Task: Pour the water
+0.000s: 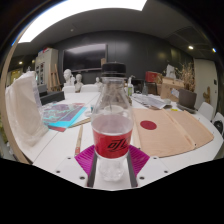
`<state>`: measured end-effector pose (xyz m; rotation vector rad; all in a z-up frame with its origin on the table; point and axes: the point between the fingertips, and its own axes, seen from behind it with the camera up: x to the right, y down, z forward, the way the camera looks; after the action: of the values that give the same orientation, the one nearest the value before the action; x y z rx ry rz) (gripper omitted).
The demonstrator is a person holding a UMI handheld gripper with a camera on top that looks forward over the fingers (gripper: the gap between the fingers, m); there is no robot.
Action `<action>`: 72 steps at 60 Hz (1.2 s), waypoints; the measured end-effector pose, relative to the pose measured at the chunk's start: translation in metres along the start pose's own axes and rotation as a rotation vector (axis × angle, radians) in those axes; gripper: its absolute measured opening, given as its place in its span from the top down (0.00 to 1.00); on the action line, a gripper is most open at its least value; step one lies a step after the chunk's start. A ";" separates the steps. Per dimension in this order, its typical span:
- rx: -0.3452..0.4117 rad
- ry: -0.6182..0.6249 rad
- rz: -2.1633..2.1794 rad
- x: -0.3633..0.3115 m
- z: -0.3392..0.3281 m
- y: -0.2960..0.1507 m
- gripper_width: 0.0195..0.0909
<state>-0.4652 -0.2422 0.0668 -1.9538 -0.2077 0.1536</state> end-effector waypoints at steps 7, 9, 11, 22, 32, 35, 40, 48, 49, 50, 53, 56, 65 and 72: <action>0.009 -0.008 -0.018 -0.005 0.012 -0.004 0.72; 0.008 -0.008 -0.006 -0.005 0.011 -0.005 0.76; 0.006 -0.004 0.001 -0.005 0.013 -0.006 0.80; 0.007 -0.020 0.030 -0.018 0.026 -0.036 0.90; 0.084 -0.097 0.191 -0.052 0.058 -0.114 0.90; 0.110 -0.137 0.269 -0.063 0.072 -0.138 0.90; 0.132 -0.220 0.443 -0.083 0.096 -0.174 0.91; 0.104 -0.336 0.826 -0.106 0.133 -0.216 0.90; 0.094 -0.349 0.880 -0.108 0.138 -0.219 0.90; 0.083 -0.359 0.928 -0.113 0.139 -0.220 0.91; 0.048 -0.377 1.053 -0.120 0.152 -0.225 0.91; 0.011 -0.384 1.154 -0.125 0.163 -0.224 0.91; -0.093 -0.399 1.519 -0.135 0.178 -0.218 0.90; -0.119 -0.403 1.657 -0.142 0.181 -0.216 0.90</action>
<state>-0.6566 -0.0286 0.1993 -1.6938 1.2071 1.5990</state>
